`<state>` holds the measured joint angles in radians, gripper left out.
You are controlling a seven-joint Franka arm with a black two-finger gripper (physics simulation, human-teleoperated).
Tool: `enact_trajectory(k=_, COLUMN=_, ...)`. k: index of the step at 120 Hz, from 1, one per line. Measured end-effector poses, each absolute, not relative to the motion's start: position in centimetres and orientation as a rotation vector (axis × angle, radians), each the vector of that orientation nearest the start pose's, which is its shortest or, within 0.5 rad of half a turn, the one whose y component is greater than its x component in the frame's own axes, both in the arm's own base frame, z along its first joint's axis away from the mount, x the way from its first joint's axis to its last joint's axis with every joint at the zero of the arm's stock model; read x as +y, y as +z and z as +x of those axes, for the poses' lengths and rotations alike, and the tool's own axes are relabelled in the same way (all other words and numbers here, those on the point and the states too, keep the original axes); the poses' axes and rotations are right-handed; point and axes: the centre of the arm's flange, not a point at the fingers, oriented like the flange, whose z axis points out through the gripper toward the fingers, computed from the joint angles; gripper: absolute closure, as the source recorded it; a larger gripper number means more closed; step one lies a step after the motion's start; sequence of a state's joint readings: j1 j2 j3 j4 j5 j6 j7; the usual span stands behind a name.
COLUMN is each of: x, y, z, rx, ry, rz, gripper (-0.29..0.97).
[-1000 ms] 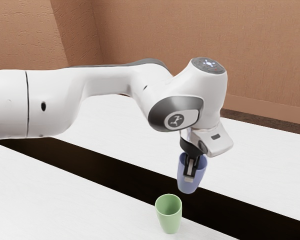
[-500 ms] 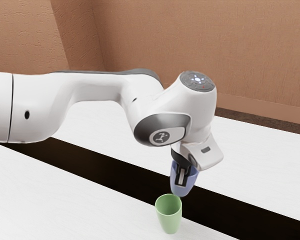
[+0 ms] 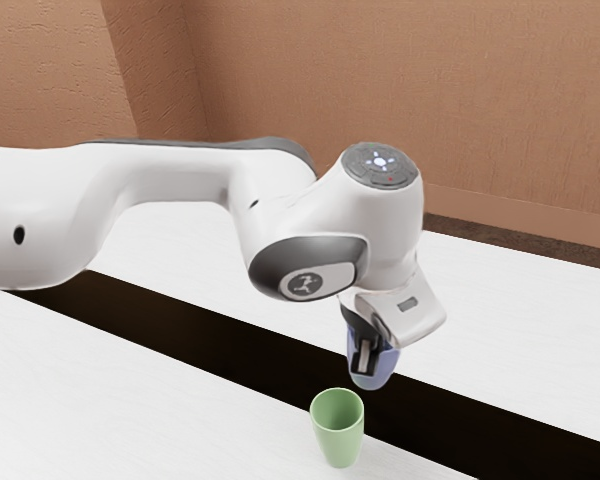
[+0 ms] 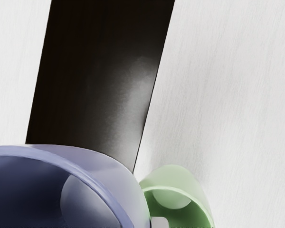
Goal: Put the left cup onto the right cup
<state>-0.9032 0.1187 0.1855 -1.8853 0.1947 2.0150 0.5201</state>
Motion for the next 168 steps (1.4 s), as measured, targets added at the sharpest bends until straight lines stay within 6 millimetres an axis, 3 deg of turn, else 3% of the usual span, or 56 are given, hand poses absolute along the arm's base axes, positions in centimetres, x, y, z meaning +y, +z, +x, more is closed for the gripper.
enact_trajectory(k=61, x=-36.6, y=44.0, z=43.3, rx=1.734, ry=-0.066, rz=-2.403, gripper=0.79)
enact_trajectory(k=168, x=-35.8, y=41.4, z=41.7, rx=1.629, ry=-0.072, rz=-2.494, gripper=0.79)
